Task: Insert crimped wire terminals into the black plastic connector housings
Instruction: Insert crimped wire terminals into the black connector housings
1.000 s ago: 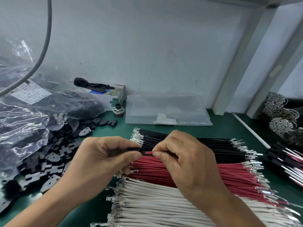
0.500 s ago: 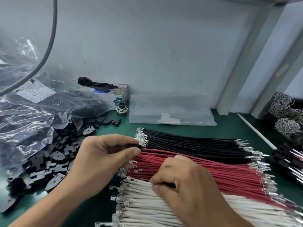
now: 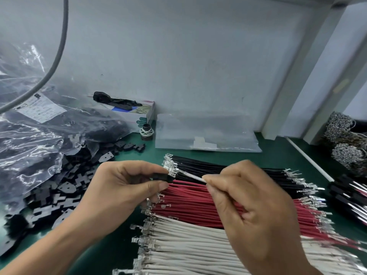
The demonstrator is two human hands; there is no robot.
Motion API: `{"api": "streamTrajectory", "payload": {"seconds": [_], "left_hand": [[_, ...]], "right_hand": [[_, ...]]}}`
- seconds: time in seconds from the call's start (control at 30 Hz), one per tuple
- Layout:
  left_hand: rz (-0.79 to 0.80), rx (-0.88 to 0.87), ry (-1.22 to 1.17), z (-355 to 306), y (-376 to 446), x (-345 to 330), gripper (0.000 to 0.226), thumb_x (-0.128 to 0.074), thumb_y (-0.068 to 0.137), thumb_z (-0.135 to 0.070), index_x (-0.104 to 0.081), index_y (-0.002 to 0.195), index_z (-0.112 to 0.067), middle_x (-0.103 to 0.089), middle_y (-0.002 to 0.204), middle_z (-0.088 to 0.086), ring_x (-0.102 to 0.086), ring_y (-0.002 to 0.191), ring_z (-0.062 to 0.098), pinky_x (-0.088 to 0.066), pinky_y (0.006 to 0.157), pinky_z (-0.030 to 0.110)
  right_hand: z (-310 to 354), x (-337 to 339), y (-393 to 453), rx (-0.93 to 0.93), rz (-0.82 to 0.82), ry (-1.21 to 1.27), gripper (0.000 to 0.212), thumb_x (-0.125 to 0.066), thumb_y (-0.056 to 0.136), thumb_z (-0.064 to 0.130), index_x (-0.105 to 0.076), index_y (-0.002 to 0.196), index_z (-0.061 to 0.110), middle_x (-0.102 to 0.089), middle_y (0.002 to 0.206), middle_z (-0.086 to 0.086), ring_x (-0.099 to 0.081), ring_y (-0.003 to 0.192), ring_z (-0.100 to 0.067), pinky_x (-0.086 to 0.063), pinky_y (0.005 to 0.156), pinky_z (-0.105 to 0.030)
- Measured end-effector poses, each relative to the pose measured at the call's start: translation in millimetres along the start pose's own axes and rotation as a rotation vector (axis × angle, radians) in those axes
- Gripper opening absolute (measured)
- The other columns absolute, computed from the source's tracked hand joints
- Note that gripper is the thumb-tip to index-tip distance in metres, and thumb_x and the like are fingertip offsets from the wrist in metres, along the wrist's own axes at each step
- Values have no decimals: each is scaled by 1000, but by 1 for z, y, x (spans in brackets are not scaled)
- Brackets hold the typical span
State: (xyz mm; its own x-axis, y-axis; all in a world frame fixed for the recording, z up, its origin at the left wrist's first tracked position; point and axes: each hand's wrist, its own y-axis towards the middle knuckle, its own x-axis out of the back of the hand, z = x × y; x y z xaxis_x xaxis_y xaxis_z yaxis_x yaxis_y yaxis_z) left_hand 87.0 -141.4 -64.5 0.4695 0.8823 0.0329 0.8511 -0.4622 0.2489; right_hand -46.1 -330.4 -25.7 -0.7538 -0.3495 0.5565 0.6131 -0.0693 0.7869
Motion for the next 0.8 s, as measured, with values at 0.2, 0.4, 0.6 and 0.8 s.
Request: {"api": "streamTrajectory", "payload": {"seconds": [0.2, 0.4, 0.6, 0.8], "left_hand": [[9, 45, -62, -2, -1, -2, 27, -87, 63, -17, -84, 89, -15, -74, 67, 16, -65, 52, 18, -53, 51, 22], [12, 41, -51, -5, -2, -3, 26, -87, 64, -17, -84, 90, -15, -73, 66, 16, -64, 52, 19, -52, 50, 23], [30, 36, -61, -8, -4, -3, 27, -87, 62, -17, -84, 89, -16, -72, 63, 16, -64, 51, 17, -53, 51, 21], [25, 39, -58, -8, -3, -3, 26, -87, 63, -16, -84, 89, -15, -72, 62, 16, -64, 50, 16, -53, 51, 20]], "right_hand": [[9, 33, 14, 95, -55, -66, 9, -73, 94, 24, -81, 93, 19, -61, 82, 13, -53, 69, -3, -39, 65, -11], [-5, -8, -1, 91, 15, -135, 6, -77, 81, 10, -80, 83, 15, -59, 74, 2, -53, 62, -20, -46, 45, -31], [-12, -17, -5, -32, 69, -44, 11, -70, 86, 25, -80, 85, 22, -58, 75, 11, -54, 64, -9, -47, 49, -26], [-13, -18, -6, -14, 94, 6, 16, -66, 92, 28, -80, 89, 21, -59, 78, 11, -54, 66, -8, -47, 50, -26]]}}
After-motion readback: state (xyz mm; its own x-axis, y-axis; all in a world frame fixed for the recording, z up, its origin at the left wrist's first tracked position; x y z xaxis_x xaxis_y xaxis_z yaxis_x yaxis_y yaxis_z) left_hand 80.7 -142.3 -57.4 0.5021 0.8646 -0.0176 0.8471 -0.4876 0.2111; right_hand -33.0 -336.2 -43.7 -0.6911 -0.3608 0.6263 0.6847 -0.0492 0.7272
